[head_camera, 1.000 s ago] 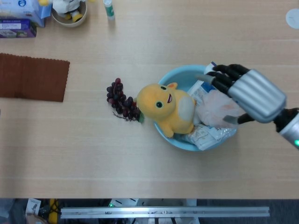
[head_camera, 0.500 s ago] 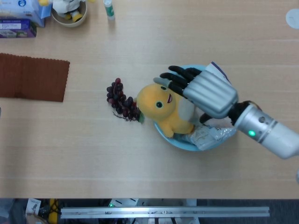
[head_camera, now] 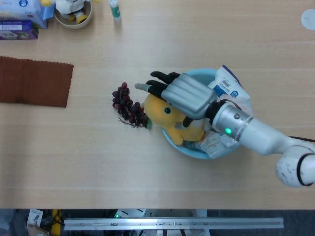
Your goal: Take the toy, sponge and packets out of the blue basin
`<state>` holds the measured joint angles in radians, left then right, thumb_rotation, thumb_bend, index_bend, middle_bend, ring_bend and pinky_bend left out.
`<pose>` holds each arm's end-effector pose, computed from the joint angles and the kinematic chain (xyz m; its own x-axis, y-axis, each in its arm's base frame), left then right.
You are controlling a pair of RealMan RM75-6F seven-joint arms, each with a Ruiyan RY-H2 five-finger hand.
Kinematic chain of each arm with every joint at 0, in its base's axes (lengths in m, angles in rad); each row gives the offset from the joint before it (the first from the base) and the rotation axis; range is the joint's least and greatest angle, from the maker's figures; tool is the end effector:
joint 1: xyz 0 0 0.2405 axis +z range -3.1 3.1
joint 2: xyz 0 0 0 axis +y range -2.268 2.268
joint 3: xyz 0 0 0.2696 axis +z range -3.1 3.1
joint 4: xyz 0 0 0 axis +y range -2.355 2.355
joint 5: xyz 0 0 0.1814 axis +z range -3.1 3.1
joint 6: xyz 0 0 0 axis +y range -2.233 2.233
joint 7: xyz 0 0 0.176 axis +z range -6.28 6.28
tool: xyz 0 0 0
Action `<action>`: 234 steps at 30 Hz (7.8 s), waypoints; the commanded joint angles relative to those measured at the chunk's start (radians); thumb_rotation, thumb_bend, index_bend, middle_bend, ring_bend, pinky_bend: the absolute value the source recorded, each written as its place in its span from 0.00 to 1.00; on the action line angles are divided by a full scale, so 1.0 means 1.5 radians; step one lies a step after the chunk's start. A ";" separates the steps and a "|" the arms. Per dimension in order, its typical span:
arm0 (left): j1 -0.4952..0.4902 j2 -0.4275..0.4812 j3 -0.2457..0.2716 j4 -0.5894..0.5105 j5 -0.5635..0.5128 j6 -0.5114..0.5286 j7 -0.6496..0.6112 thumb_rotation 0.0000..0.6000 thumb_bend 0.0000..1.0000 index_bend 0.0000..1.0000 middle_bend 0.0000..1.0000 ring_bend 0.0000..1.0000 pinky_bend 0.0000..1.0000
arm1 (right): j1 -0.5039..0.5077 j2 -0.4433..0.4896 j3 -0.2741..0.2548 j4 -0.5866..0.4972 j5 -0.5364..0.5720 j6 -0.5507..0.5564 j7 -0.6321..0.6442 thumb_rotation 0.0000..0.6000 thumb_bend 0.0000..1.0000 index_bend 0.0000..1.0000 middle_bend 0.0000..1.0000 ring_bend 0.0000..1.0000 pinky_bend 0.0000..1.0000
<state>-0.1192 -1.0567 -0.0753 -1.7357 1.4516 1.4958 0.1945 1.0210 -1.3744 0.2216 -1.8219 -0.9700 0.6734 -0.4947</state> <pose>-0.2896 0.2245 0.2093 0.5079 -0.0398 0.8605 0.8612 0.0019 -0.5082 -0.0225 -0.3422 -0.0015 0.5987 -0.3598 0.7156 -0.6705 -0.7139 0.2019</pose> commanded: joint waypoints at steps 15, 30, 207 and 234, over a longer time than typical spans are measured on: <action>0.003 -0.001 -0.003 0.019 -0.005 0.001 -0.018 1.00 0.33 0.25 0.23 0.22 0.25 | 0.030 -0.001 -0.016 0.020 0.061 0.047 0.066 1.00 0.32 0.56 0.53 0.51 0.80; -0.005 -0.007 -0.004 0.026 -0.003 -0.009 -0.021 1.00 0.33 0.25 0.23 0.22 0.25 | -0.030 0.128 0.031 0.009 -0.008 0.150 0.121 1.00 0.31 0.56 0.53 0.51 0.81; -0.005 -0.014 0.010 -0.005 0.005 -0.025 -0.003 1.00 0.33 0.25 0.21 0.22 0.25 | -0.234 0.338 -0.244 -0.064 -0.563 0.115 0.378 1.00 0.00 0.00 0.13 0.05 0.23; 0.020 0.000 0.015 0.005 0.007 0.005 -0.026 1.00 0.33 0.25 0.21 0.22 0.25 | -0.158 0.130 -0.163 0.016 -0.406 -0.018 0.268 1.00 0.41 0.49 0.48 0.43 0.65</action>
<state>-0.0897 -1.0575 -0.0526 -1.7286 1.4618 1.5030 0.1558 0.7845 -1.1768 -0.0258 -1.7995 -1.5840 0.6435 -0.0906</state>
